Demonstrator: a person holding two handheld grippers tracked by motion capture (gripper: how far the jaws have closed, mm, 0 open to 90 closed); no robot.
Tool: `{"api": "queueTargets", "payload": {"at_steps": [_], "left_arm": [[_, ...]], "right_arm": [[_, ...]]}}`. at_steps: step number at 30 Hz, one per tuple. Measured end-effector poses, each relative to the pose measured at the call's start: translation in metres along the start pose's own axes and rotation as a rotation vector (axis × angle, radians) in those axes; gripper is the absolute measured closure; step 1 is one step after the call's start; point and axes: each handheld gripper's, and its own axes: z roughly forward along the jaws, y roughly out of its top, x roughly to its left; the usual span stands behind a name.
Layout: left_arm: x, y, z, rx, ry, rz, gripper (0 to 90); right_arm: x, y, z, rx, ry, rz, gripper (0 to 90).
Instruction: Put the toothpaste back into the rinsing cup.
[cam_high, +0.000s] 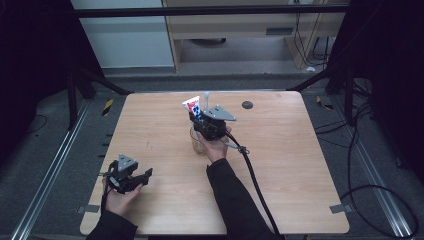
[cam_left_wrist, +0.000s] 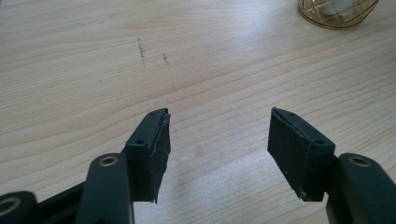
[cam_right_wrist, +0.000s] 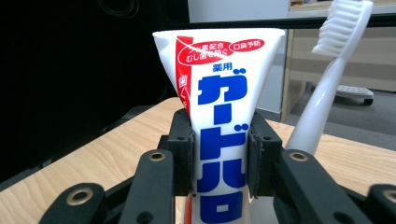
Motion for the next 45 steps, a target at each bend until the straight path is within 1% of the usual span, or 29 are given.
{"api": "queueTargets", "payload": {"at_steps": [2, 6, 11, 13, 17, 18, 20, 23, 25, 26, 28, 34, 37, 40, 43, 44, 45], "left_arm": [[0.000, 0.000, 0.000, 0.002, -0.002, 0.001, 38.4], [0.000, 0.000, 0.000, 0.002, -0.001, 0.002, 38.5], [-0.001, 0.000, 0.000, 0.004, -0.001, 0.005, 38.5], [-0.001, 0.000, 0.000, 0.002, -0.001, 0.004, 38.5], [-0.001, 0.000, 0.000, 0.002, 0.000, 0.003, 38.5], [-0.001, 0.000, 0.000, 0.002, -0.001, 0.003, 38.5], [-0.001, 0.000, 0.000, 0.001, -0.001, 0.003, 38.5], [-0.001, 0.000, 0.000, 0.001, 0.000, 0.003, 38.5], [-0.001, 0.000, 0.000, 0.002, 0.001, 0.005, 38.5], [-0.002, 0.000, 0.000, 0.002, 0.001, 0.006, 38.5], [-0.002, 0.000, 0.000, 0.002, 0.001, 0.007, 38.5], [-0.001, 0.000, 0.000, 0.003, 0.002, 0.006, 38.5], [-0.001, 0.000, 0.000, 0.002, 0.003, 0.006, 38.5], [-0.002, 0.000, 0.000, 0.002, 0.003, 0.007, 38.5], [-0.002, 0.000, 0.000, 0.004, 0.003, 0.007, 38.4], [-0.002, 0.000, 0.000, 0.003, 0.003, 0.007, 38.5], [-0.002, 0.000, 0.000, 0.004, 0.003, 0.007, 38.5]], "right_arm": [[0.001, -0.001, -0.001, 0.001, 0.001, -0.011, 67.7], [0.001, -0.002, -0.003, 0.007, 0.003, -0.014, 67.2], [0.003, 0.000, -0.007, 0.037, 0.000, -0.023, 66.6], [0.003, -0.001, -0.008, 0.042, 0.001, -0.029, 66.5], [0.003, -0.002, -0.012, 0.059, 0.006, -0.023, 66.2], [0.003, -0.003, -0.013, 0.063, 0.006, -0.031, 66.2], [0.004, -0.004, -0.015, 0.074, 0.009, -0.033, 66.1], [0.003, -0.006, -0.019, 0.074, 0.009, -0.018, 65.7], [0.002, -0.006, -0.023, 0.085, 0.006, -0.010, 65.6], [0.002, -0.006, -0.024, 0.094, 0.006, -0.009, 65.5], [0.001, -0.007, -0.026, 0.134, 0.003, -0.005, 65.4], [-0.004, -0.016, -0.031, 0.169, 0.013, 0.004, 64.4], [-0.005, -0.017, -0.033, 0.213, 0.012, 0.000, 63.0], [-0.006, -0.021, -0.035, 0.248, 0.022, 0.006, 59.4], [-0.007, -0.024, -0.037, 0.291, 0.035, 0.020, 51.4], [-0.007, -0.024, -0.038, 0.299, 0.042, 0.021, 50.9], [-0.007, -0.024, -0.041, 0.288, 0.038, 0.023, 49.6]]}}
